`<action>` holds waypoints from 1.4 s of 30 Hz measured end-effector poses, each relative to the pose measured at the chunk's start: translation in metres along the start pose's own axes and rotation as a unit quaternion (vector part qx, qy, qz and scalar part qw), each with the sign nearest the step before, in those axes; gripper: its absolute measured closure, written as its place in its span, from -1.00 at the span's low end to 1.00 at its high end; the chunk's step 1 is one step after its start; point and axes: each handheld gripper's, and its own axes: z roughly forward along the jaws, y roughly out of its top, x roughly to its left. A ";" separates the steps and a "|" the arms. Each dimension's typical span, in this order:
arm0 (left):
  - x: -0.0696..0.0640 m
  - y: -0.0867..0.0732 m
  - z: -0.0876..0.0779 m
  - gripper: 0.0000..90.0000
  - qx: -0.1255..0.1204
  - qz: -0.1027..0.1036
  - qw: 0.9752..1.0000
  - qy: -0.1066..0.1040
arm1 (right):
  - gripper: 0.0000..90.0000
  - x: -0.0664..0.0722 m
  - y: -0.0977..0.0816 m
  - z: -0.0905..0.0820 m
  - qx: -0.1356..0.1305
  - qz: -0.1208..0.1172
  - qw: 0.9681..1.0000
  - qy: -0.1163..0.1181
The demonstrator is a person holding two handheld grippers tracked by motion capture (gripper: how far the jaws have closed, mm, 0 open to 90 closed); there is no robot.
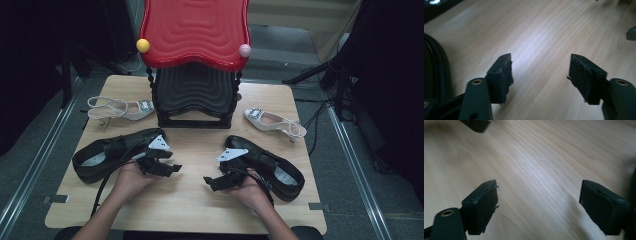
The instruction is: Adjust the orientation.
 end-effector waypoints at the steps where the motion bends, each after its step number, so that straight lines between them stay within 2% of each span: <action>1: -0.002 0.000 -0.003 -0.10 0.001 0.009 1.000 0.001 | -0.53 0.002 0.001 -0.001 -0.001 -0.002 1.000 -0.005; 2: -0.003 0.000 -0.005 -0.09 -0.003 0.011 1.000 -0.003 | -0.45 0.005 0.003 -0.003 -0.008 -0.016 1.000 -0.018; 4: -0.003 0.000 -0.008 -0.06 -0.017 -0.002 1.000 -0.021 | -0.26 0.008 0.006 -0.008 -0.021 -0.026 0.999 -0.023; 5: -0.003 0.000 -0.008 -0.05 -0.019 -0.005 1.000 -0.023 | -0.18 0.008 0.008 -0.010 -0.020 -0.025 0.999 -0.019; 7: -0.002 0.000 -0.007 -0.01 -0.009 0.005 1.000 -0.016 | -0.13 0.005 0.010 -0.011 -0.019 -0.020 1.000 -0.012; 9: 0.000 -0.001 -0.007 0.00 0.001 0.006 1.000 -0.018 | 0.00 0.005 0.010 -0.013 -0.024 -0.022 0.999 -0.009; 12: 0.003 0.001 -0.010 0.01 0.001 -0.012 0.999 -0.039 | 0.07 0.005 0.010 -0.015 -0.035 -0.023 0.999 -0.009; 16: 0.005 0.001 -0.014 0.01 0.003 -0.021 0.999 -0.041 | 0.18 0.004 0.011 -0.016 -0.039 -0.023 0.999 -0.003; 19: 0.007 0.002 -0.016 0.01 0.003 -0.022 0.999 -0.043 | 0.21 0.004 0.010 -0.016 -0.034 -0.022 0.999 0.006; 23: 0.005 0.003 -0.020 0.02 0.012 -0.009 0.999 -0.030 | 0.23 0.005 0.009 -0.017 -0.039 -0.038 0.999 0.001; 26: 0.005 0.004 -0.023 0.04 0.014 -0.005 0.999 -0.036 | 0.24 0.006 0.008 -0.016 -0.035 -0.038 0.999 0.006; 29: 0.007 0.003 -0.027 0.05 0.015 -0.008 0.999 -0.039 | 0.25 0.007 0.009 -0.016 -0.019 -0.043 0.999 -0.001; 35: 0.010 0.003 -0.035 0.06 0.013 -0.012 0.999 -0.042 | 0.24 0.009 0.011 -0.021 -0.033 -0.045 0.998 0.005; 42: 0.013 0.000 -0.044 0.02 0.017 -0.017 0.999 -0.038 | 0.24 0.007 0.014 -0.020 -0.032 -0.037 0.999 0.014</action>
